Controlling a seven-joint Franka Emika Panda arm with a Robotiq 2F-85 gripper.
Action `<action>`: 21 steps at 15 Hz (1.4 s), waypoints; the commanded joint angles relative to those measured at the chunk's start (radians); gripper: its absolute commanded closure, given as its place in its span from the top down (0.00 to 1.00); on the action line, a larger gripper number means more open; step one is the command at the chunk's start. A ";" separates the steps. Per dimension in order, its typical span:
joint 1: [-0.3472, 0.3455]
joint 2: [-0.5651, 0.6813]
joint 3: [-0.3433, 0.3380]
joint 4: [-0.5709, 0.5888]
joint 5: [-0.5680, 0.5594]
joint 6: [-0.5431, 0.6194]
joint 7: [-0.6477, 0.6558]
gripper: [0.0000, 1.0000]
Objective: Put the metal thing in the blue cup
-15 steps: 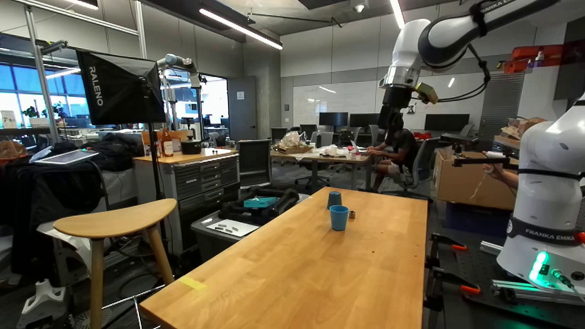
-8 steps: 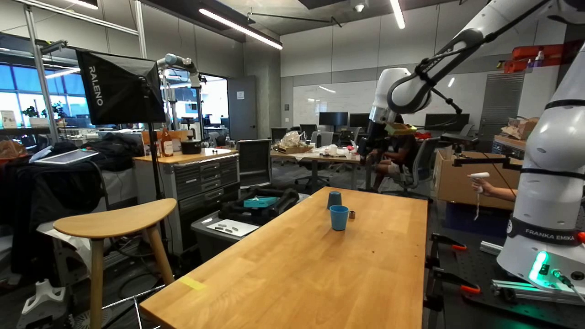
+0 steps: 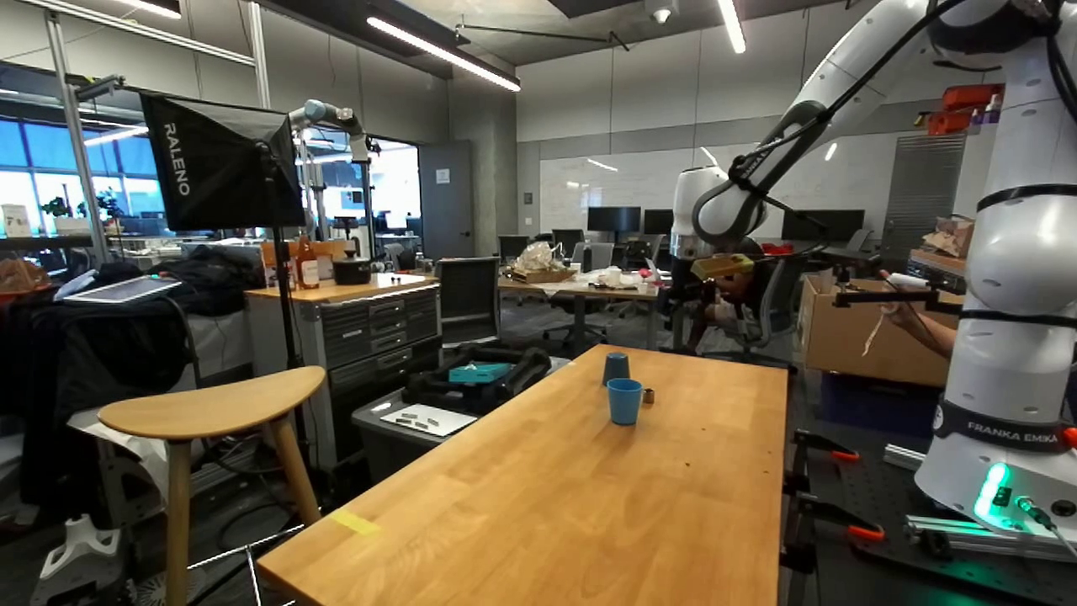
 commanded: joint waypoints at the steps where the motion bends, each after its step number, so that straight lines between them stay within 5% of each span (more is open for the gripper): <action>1: 0.058 0.151 -0.028 0.104 -0.042 -0.023 0.151 1.00; 9: 0.161 0.453 -0.095 0.328 0.103 -0.034 0.271 1.00; 20: 0.183 0.683 -0.137 0.473 0.240 0.029 0.293 1.00; 21: 0.185 0.695 -0.137 0.479 0.250 0.047 0.294 0.75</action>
